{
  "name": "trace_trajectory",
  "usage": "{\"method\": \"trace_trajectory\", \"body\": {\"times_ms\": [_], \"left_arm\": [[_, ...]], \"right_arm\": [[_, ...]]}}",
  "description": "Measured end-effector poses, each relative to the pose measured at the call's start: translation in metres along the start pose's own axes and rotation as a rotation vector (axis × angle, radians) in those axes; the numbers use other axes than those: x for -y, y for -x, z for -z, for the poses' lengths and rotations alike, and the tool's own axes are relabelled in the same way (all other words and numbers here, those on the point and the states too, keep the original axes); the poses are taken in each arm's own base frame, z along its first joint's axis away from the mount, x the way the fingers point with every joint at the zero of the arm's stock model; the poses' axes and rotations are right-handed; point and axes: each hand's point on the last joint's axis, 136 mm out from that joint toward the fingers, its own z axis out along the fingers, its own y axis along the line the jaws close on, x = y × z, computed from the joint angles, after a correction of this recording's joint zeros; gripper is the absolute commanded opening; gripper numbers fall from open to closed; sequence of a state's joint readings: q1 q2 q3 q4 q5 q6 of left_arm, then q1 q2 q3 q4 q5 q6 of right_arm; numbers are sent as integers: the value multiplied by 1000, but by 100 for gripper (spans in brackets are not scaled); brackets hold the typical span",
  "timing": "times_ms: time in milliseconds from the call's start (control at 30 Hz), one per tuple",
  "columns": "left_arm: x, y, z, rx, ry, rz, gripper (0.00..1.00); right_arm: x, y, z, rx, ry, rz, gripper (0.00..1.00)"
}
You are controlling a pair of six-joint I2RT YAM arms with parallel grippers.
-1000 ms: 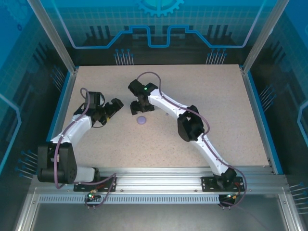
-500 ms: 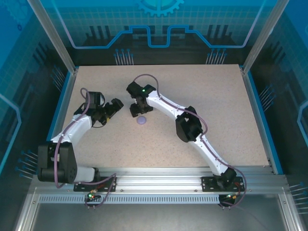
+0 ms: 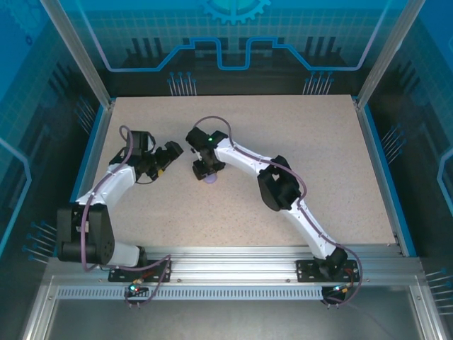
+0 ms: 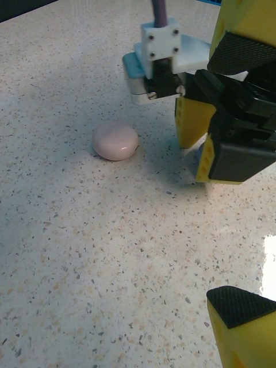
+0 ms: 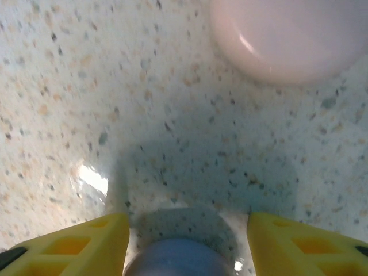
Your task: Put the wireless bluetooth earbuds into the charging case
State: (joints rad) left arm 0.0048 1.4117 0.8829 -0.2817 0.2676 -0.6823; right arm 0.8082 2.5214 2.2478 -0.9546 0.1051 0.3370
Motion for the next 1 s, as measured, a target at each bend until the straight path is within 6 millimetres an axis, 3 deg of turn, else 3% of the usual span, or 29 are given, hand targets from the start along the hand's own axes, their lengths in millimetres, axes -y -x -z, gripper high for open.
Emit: {"method": "trace_trajectory", "body": {"times_ms": [200, 367, 533, 667, 733, 867, 1000], "left_arm": [[4, -3, -3, -24, -17, 1, 99], [17, -9, -6, -36, -57, -4, 99], [28, -25, -15, -60, -104, 7, 99], [9, -46, -24, -84, -95, 65, 99], [-3, -56, -25, -88, -90, 102, 99], [-14, -68, -27, -95, -104, 167, 99], [-3, -69, -27, -95, -150, 169, 99]], "right_arm": [[-6, -37, 9, -60, -6, 70, 53], [-12, -64, 25, -86, 3, 125, 69], [-13, -57, 64, -8, 24, 106, 71], [-12, -51, 101, 76, 61, 49, 70], [-6, -52, 110, 96, 78, 4, 67], [17, -63, 103, 70, 98, -98, 60], [39, -74, 82, 14, 114, -197, 52]]}}
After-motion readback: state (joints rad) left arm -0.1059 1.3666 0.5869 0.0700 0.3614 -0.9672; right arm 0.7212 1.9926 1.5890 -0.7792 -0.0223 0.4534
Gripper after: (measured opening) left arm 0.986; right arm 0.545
